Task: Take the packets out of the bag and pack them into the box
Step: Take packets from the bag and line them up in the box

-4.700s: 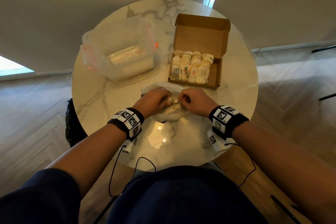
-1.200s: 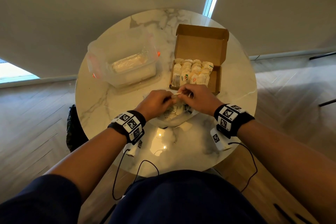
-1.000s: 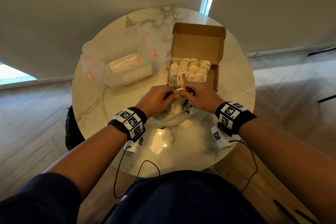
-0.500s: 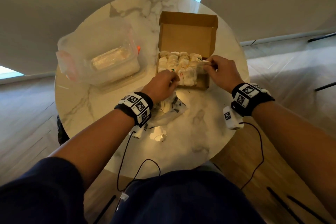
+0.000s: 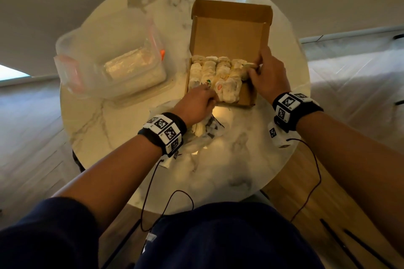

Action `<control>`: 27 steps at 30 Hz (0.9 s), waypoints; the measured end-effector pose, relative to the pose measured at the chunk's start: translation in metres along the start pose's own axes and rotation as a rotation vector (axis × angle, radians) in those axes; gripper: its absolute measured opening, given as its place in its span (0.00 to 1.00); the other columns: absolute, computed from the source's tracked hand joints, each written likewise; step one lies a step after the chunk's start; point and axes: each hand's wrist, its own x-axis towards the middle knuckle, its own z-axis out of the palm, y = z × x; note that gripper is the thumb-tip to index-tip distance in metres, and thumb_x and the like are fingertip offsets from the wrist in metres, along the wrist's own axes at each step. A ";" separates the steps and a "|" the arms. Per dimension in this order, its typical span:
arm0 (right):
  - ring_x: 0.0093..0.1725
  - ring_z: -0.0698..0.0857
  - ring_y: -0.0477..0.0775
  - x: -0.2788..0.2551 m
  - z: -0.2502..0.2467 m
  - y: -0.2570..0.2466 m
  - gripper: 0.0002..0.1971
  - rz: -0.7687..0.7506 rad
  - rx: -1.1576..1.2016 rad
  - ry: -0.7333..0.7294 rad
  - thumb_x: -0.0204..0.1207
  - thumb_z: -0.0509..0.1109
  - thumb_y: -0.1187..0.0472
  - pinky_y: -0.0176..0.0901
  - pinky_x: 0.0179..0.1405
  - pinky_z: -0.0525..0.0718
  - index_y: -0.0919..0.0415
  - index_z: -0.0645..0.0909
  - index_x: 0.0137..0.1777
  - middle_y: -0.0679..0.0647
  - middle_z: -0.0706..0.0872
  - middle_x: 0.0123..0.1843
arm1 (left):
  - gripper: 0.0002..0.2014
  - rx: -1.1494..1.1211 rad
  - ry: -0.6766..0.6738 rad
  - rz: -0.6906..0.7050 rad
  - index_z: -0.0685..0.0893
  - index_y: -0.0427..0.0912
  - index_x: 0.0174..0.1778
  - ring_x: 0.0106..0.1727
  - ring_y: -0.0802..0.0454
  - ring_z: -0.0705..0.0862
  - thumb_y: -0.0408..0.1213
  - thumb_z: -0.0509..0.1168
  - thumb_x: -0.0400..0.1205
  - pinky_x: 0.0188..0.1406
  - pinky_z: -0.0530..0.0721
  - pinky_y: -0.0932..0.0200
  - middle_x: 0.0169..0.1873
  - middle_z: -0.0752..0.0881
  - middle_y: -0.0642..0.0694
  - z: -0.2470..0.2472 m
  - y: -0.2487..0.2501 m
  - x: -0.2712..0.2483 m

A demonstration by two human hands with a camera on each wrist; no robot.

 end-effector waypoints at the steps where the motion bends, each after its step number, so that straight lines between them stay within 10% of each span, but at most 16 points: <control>1: 0.45 0.81 0.59 0.000 0.001 0.000 0.08 -0.020 -0.012 0.027 0.80 0.69 0.58 0.50 0.45 0.81 0.60 0.74 0.54 0.58 0.82 0.51 | 0.09 -0.002 0.006 0.002 0.89 0.35 0.52 0.50 0.47 0.81 0.30 0.63 0.84 0.49 0.72 0.60 0.47 0.86 0.40 0.001 -0.001 0.000; 14: 0.55 0.79 0.59 -0.001 0.008 0.010 0.10 -0.145 -0.278 -0.013 0.77 0.73 0.51 0.51 0.40 0.86 0.59 0.85 0.47 0.57 0.77 0.61 | 0.09 -0.008 0.014 -0.022 0.89 0.39 0.54 0.49 0.50 0.80 0.33 0.64 0.84 0.47 0.70 0.64 0.48 0.84 0.43 0.006 -0.006 0.000; 27: 0.48 0.81 0.51 -0.016 -0.005 -0.019 0.04 -0.194 -0.031 -0.011 0.77 0.67 0.59 0.48 0.45 0.84 0.54 0.81 0.50 0.49 0.81 0.53 | 0.08 -0.008 0.051 -0.027 0.87 0.41 0.55 0.49 0.52 0.78 0.35 0.64 0.84 0.48 0.76 0.59 0.48 0.80 0.48 -0.006 -0.007 -0.011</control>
